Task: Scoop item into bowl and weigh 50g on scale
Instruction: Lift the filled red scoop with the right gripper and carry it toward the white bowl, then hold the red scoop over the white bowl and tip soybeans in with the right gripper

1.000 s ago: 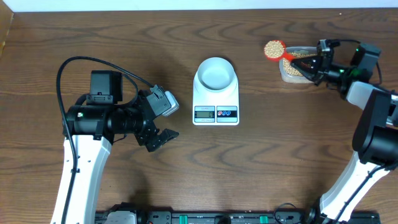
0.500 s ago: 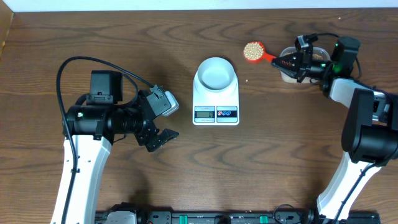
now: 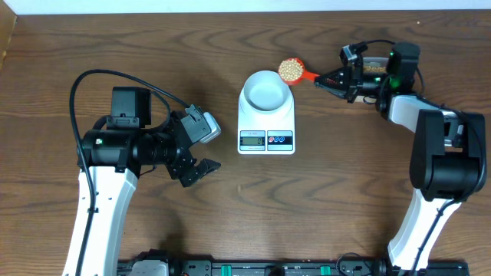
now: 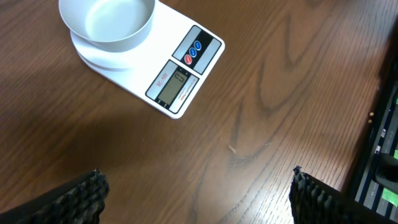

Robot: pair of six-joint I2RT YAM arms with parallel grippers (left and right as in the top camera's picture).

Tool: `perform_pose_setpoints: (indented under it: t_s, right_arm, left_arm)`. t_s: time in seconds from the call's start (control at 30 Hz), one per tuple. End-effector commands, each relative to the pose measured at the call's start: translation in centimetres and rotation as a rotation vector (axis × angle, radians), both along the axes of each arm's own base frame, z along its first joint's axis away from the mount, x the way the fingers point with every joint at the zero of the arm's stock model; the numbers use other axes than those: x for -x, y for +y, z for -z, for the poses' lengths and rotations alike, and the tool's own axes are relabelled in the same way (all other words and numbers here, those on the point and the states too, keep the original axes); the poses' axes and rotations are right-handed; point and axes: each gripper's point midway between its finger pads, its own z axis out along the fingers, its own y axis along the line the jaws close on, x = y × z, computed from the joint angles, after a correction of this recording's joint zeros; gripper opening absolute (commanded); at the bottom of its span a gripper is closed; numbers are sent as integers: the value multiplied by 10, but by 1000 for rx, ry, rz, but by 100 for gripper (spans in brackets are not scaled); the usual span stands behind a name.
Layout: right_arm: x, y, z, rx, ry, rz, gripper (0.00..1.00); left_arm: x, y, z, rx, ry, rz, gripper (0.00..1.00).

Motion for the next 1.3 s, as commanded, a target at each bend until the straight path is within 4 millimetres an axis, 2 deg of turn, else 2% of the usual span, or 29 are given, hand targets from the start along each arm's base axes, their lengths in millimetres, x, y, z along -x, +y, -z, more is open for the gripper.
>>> perform_pose_setpoints:
  t_s: [0.0,0.33,1.27]
  right_arm:
    - [6,12,-6,-8,-47,-50,1]
    - [9,20,-8,-4,-142,-71,1]
    - [8,23,-7,10,-342,-69,1]
  left_arm:
    - [-3,0,-4,-1,-16,8,95]
    - [-3,0,-3,-1,-13,8,95]
    - [-3,0,-3,-1,-12,8,95]
